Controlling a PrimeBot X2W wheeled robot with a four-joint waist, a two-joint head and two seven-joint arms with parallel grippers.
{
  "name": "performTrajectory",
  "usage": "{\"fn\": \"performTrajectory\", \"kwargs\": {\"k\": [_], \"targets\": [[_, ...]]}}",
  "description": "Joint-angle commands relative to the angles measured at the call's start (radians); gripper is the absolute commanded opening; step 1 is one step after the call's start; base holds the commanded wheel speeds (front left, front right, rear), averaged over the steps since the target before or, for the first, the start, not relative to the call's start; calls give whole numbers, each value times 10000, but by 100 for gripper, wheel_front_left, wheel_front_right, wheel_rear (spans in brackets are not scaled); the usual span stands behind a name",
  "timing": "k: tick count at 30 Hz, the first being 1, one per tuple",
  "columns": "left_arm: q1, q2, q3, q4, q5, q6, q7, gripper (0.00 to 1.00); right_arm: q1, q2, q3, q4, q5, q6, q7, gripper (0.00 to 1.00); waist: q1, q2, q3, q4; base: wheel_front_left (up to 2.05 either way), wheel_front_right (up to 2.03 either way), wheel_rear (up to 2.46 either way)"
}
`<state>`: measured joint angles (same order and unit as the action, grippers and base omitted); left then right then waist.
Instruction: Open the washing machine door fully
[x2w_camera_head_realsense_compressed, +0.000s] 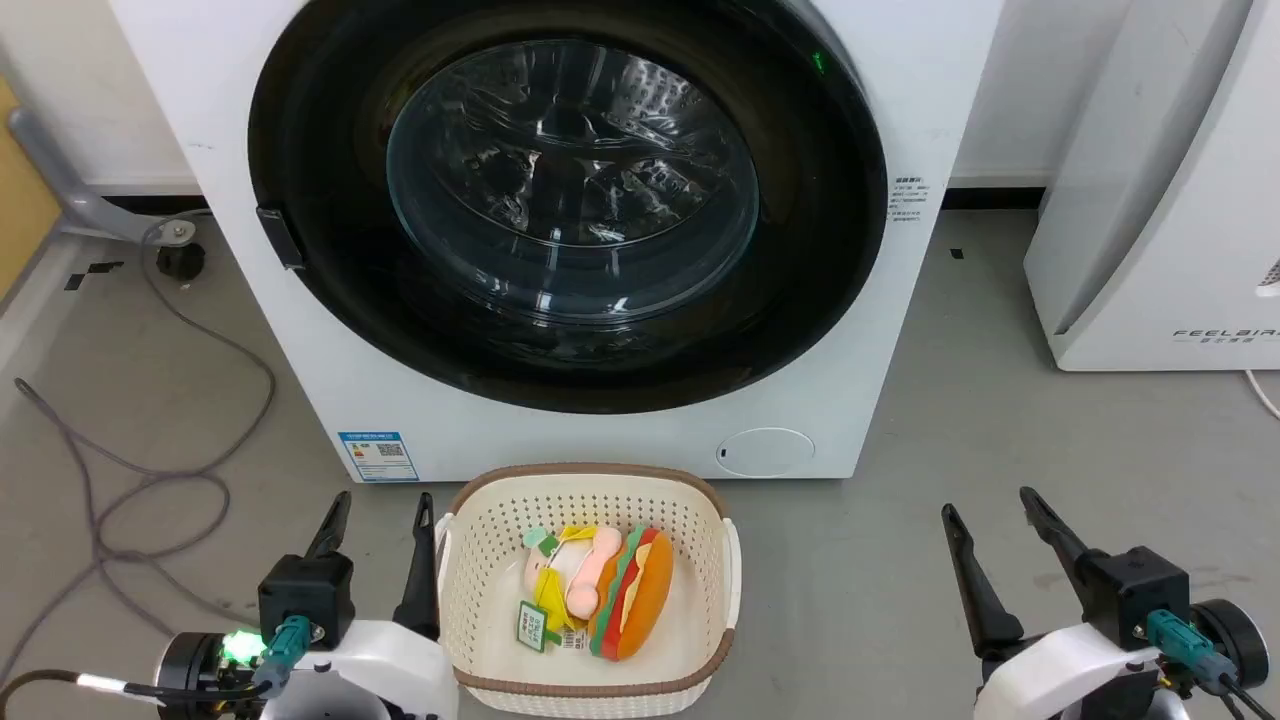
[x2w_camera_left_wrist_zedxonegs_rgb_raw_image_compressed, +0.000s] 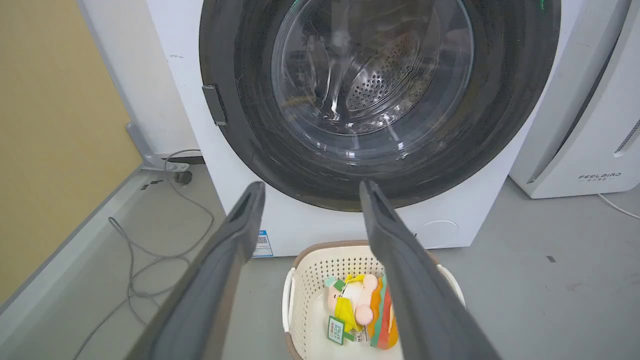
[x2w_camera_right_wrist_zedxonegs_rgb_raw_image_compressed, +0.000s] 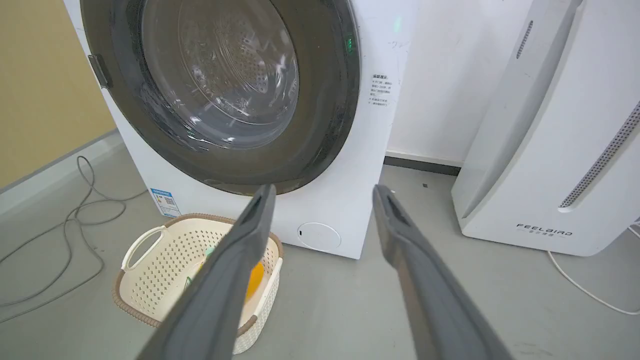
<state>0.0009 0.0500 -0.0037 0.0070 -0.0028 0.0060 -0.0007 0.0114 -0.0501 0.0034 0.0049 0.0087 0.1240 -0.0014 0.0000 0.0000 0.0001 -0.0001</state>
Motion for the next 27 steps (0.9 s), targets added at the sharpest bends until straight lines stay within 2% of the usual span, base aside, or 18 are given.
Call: {"fn": "performTrajectory", "kwargs": {"k": [1,7,8,9,19,27], "targets": [[-30,2,-58,53,-9,-20,-83,100,19,0,3,23,30,8,-70,100,0,0,1,-4,0,0,0],[-89,2,-181,139,-44,-31,-209,100,42,0,-4,64,127,11,-199,100,0,0,2,-9,0,0,0],[-96,2,-200,152,-51,-34,-230,100,45,0,-5,69,147,11,-220,52,0,0,2,-10,0,0,0],[-104,2,-219,165,-58,-36,-251,100,48,0,-5,75,171,12,-242,0,0,0,1,-11,0,0,0],[-185,2,-414,298,-141,-64,-459,100,35,0,-51,253,754,17,-453,0,0,0,-5,-11,0,0,0],[-261,2,-564,375,-261,-80,-627,100,-156,0,-139,591,2424,21,-620,0,0,0,1,-18,0,0,0]]}}
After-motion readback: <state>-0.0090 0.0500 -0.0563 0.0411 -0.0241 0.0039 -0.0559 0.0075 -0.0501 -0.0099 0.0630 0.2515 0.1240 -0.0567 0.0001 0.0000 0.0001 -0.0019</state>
